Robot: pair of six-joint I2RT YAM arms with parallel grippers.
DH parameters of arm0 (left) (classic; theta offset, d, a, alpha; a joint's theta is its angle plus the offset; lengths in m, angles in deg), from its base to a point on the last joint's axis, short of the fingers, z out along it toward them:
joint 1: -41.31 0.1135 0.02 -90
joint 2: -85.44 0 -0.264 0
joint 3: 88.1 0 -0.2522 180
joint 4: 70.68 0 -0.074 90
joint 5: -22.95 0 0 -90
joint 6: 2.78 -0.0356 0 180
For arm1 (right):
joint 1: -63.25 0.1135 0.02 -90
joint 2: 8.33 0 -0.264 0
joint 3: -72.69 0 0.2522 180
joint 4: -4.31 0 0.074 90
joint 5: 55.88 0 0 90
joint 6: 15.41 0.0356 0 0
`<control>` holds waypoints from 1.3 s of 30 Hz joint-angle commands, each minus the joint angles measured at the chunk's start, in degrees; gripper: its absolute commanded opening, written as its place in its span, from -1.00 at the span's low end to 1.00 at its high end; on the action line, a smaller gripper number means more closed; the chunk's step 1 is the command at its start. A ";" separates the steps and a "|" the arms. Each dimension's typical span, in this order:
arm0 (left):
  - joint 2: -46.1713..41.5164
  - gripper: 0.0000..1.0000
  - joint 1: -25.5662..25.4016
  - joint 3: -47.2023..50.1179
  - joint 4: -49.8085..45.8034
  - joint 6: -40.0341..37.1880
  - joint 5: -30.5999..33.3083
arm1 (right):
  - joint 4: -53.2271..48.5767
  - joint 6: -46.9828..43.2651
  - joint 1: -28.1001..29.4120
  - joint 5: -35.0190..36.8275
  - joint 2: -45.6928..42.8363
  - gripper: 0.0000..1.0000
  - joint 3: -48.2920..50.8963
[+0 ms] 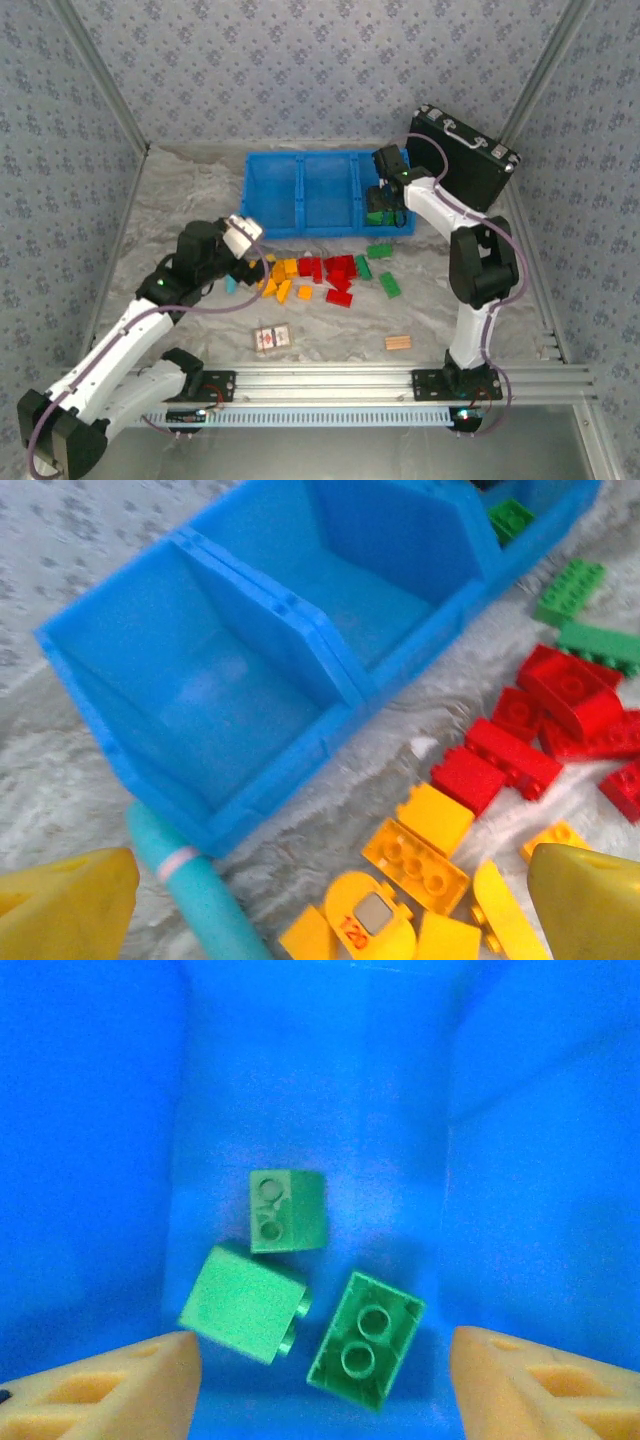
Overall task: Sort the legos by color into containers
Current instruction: Place the lego in the container, then pick up the lego from the center of the table.
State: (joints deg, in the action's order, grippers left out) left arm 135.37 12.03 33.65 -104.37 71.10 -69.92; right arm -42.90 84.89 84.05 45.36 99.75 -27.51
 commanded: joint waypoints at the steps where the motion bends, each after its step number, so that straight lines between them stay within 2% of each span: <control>1: 3.24 1.00 -0.34 -12.46 -9.44 3.61 4.42 | -5.31 -1.34 2.31 1.15 -8.10 0.40 1.72; 5: 10.54 1.00 -0.17 -27.98 -22.45 6.02 4.58 | -5.82 0.75 4.39 1.31 -15.74 0.41 10.05; 8: 17.73 1.00 -0.07 -42.54 -32.50 8.11 1.94 | -4.55 2.45 6.89 1.12 -22.11 0.41 18.50; 12: 22.87 1.00 0.00 -54.22 -36.51 10.71 1.22 | -7.28 6.88 9.27 1.60 -27.26 0.44 26.37; 14: 24.54 1.00 -0.60 -57.76 -37.01 10.58 2.49 | -6.93 8.40 10.10 -0.57 -28.88 0.46 30.07; 19: 27.53 1.00 -2.51 -61.32 -38.20 9.14 4.72 | -4.80 10.73 13.09 -1.96 -28.66 0.48 35.40; 34: 29.55 1.00 -3.68 -61.25 -38.36 8.12 5.32 | 0.67 12.41 12.43 -3.63 -21.91 0.36 40.62; 35: 29.57 1.00 -3.68 -61.18 -38.27 8.08 5.36 | 0.78 12.70 12.36 -3.77 -21.65 0.33 40.84; 39: 29.89 1.00 -3.68 -60.98 -38.08 8.12 5.37 | 1.07 13.33 11.82 -3.68 -20.30 -0.10 41.20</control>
State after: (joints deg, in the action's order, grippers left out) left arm 165.30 8.67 -26.45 -141.74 79.80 -65.25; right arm -42.12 97.11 96.38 41.82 78.41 13.21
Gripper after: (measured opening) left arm 0.999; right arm 0.467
